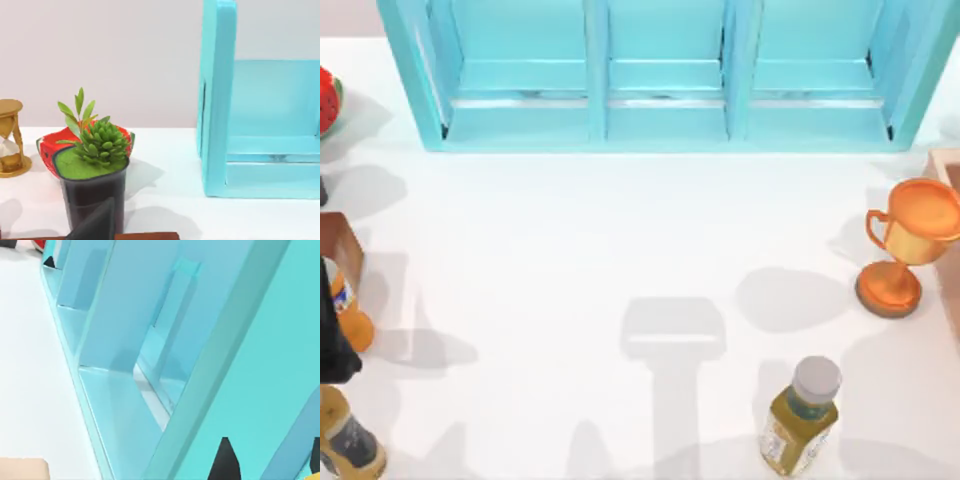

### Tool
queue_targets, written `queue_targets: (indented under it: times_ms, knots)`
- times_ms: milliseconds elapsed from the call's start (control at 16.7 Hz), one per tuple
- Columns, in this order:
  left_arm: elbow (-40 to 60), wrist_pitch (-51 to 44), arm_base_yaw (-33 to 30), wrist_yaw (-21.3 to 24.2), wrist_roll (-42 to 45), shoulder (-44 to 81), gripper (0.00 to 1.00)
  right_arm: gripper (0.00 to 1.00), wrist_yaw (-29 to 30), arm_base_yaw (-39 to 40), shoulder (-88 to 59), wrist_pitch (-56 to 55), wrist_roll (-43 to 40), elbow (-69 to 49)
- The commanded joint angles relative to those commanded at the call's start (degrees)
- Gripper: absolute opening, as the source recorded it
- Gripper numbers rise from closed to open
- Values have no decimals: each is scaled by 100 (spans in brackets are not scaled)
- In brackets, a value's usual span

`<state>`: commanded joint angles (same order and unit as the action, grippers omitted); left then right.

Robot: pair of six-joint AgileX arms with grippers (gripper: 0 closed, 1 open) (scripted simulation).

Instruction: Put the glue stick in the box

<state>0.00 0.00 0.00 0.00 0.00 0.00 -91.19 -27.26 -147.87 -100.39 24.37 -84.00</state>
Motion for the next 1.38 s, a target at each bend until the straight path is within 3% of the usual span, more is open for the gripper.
queue_targets:
  times_ms: [240,540,1380]
  knots:
    - [0,0,0,0,0,0,100,0,59,-95,423,670,-629,-42]
    - [0,0,0,0,0,0,100,0,211,-437,1382,2475,-2222,94]
    - [0,0,0,0,0,0,100,0,635,-1531,3517,9626,-8558,2849]
